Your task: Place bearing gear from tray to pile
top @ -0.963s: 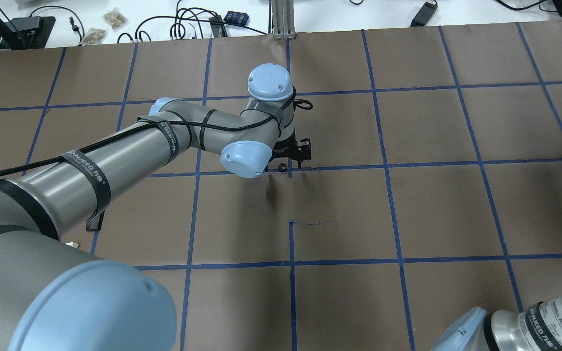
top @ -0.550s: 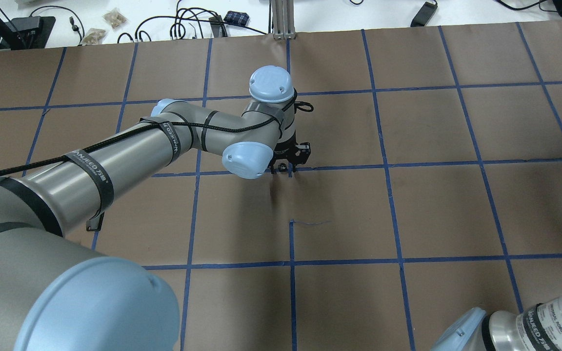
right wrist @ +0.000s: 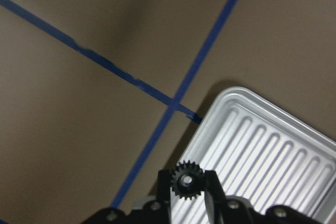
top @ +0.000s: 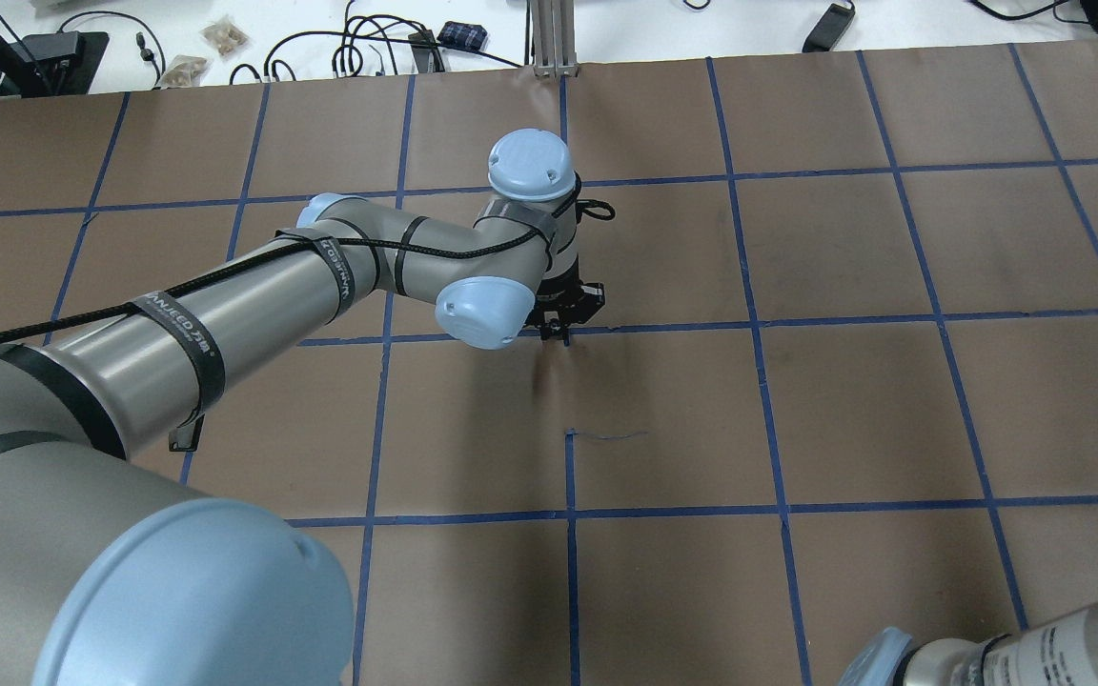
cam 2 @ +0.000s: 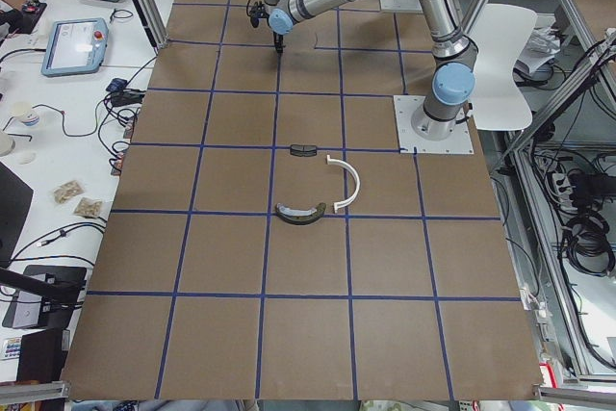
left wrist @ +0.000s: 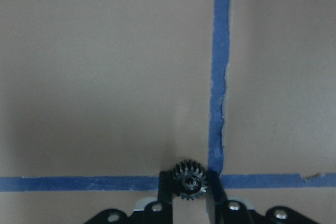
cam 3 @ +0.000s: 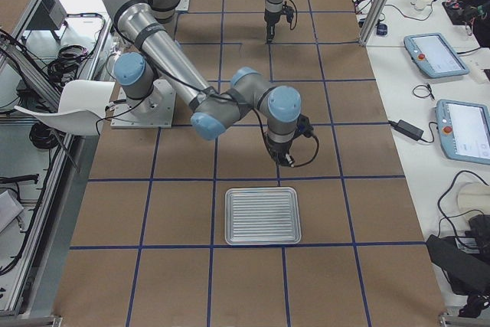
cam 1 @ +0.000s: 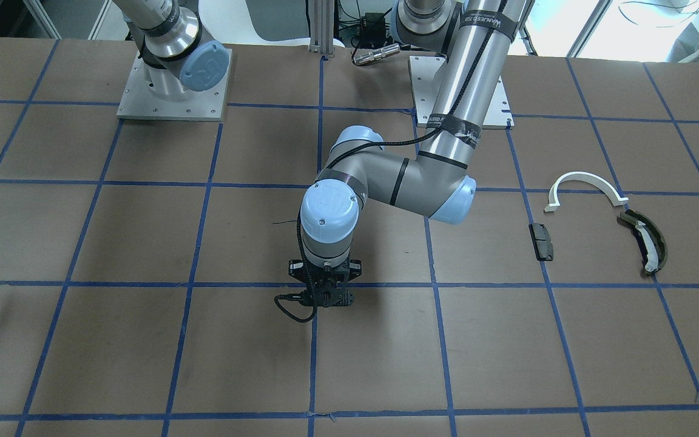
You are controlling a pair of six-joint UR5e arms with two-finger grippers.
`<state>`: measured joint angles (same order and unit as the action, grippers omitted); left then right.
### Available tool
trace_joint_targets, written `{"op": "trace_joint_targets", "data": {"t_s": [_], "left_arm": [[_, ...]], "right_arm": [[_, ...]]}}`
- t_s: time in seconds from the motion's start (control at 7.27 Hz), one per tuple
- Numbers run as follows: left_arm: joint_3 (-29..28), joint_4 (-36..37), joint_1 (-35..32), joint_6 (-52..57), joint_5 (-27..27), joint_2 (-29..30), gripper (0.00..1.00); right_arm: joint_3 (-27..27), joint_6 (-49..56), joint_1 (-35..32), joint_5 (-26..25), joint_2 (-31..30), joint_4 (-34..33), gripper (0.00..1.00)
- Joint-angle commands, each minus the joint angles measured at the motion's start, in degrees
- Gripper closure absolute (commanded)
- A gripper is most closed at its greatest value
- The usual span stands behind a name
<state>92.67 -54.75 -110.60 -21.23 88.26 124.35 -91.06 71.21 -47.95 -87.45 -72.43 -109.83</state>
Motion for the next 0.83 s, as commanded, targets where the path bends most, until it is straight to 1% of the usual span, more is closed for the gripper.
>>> {"op": "trace_joint_targets", "data": {"t_s": [0.0, 0.28, 0.41, 0.55, 0.69], "left_arm": [[-0.9, -2.4, 2.9, 0.8, -0.2, -2.3, 1.00], [-0.6, -10.6, 9.7, 12.6, 0.3, -8.1, 1.00], [0.6, -14.2, 14.2, 17.1, 4.0, -11.4, 1.00], [1.8, -15.7, 18.4, 22.2, 8.1, -15.0, 1.00], [4.6, -15.5, 23.2, 28.4, 8.2, -17.5, 1.00]], "right_arm": [[-1.0, -17.7, -14.2, 0.3, -2.7, 3.5, 1.00], [-1.7, -32.9, -24.8, 0.1, -2.1, 2.7, 1.00], [-2.2, -37.7, -29.3, 0.3, -1.2, 2.4, 1.00], [-2.8, -46.6, -35.7, 0.3, 0.2, -0.4, 1.00], [-2.9, -58.4, -43.5, 0.3, 3.9, -6.7, 1.00]]}}
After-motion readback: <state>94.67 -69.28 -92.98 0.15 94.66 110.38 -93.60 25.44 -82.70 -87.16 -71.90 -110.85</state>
